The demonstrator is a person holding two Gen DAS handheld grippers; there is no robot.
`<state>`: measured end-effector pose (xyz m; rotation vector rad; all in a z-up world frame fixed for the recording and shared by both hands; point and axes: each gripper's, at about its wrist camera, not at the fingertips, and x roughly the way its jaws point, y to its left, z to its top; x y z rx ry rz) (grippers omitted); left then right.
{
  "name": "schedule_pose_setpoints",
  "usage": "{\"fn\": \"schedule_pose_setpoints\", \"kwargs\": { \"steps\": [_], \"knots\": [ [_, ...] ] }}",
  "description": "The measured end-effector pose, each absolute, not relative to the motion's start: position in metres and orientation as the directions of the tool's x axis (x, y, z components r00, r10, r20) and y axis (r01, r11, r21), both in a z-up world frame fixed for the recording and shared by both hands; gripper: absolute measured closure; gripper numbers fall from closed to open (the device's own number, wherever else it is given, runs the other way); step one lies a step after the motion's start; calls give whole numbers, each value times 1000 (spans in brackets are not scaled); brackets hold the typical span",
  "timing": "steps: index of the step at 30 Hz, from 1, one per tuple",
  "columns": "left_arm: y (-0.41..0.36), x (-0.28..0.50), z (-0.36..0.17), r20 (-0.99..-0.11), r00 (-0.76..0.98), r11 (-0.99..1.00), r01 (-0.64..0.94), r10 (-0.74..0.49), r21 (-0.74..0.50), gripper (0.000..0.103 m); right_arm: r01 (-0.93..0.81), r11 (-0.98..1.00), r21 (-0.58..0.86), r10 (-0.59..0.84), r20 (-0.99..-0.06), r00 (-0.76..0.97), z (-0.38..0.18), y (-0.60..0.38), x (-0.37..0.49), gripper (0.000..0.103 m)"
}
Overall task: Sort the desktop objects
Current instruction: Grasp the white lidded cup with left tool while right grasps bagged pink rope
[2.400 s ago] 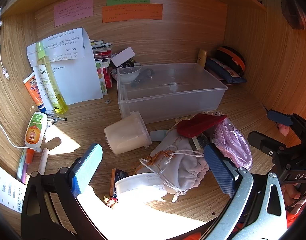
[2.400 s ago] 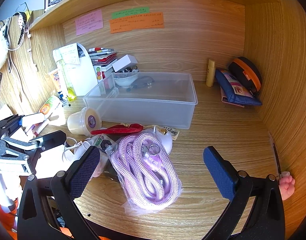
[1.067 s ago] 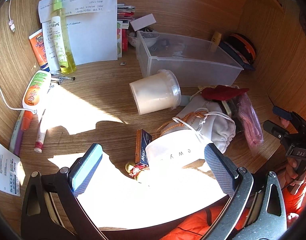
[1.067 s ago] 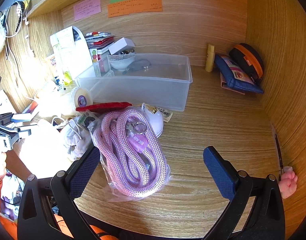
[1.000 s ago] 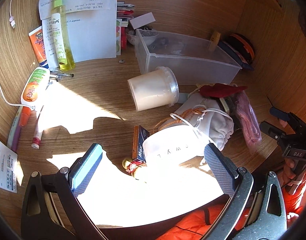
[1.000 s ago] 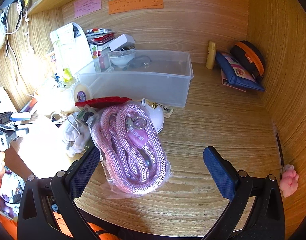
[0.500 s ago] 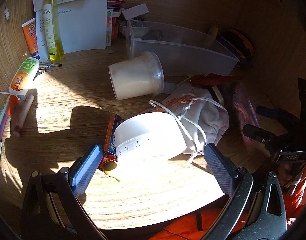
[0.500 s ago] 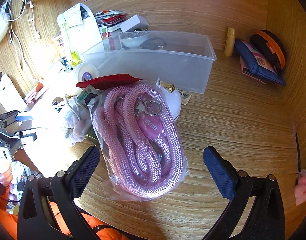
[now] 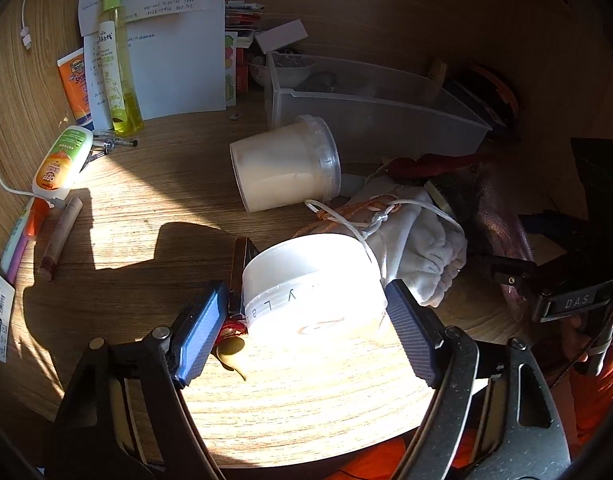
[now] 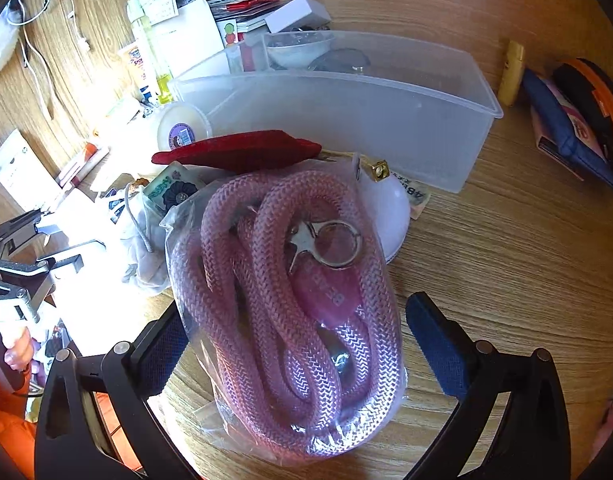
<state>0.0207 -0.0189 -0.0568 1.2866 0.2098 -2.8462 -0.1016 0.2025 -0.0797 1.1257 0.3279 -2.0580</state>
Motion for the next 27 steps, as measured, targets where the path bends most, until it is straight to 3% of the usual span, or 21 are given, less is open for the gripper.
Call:
{"fn": "schedule_pose_setpoints", "kwargs": {
  "steps": [6, 11, 13, 16, 17, 27],
  "knots": [
    [-23, 24, -55, -740, -671, -991, 50, 59, -124, 22, 723, -675, 147, -515, -796, -319, -77, 202, -102, 3],
    [-27, 21, -62, -744, -665, -989, 59, 59, -132, 22, 729, -671, 133, -512, -795, -326, -79, 198, -101, 14],
    [-27, 19, -62, -740, -670, -989, 64, 57, -135, 23, 730, -672, 123, -508, -794, -333, -78, 198, -101, 25],
    [-27, 18, -58, -723, -690, -990, 64, 45, -122, 31, 731, -670, 132, -515, -792, -329, -76, 201, -100, 35],
    [-26, 18, -56, -714, -698, -991, 59, 45, -119, 38, 730, -671, 131, -515, -790, -332, -76, 202, -99, 35],
    [-36, 11, -52, -707, -707, -989, 77, 36, -127, 38, 696, -709, 116, -516, -758, -400, -59, 223, -93, 41]
  ]
}}
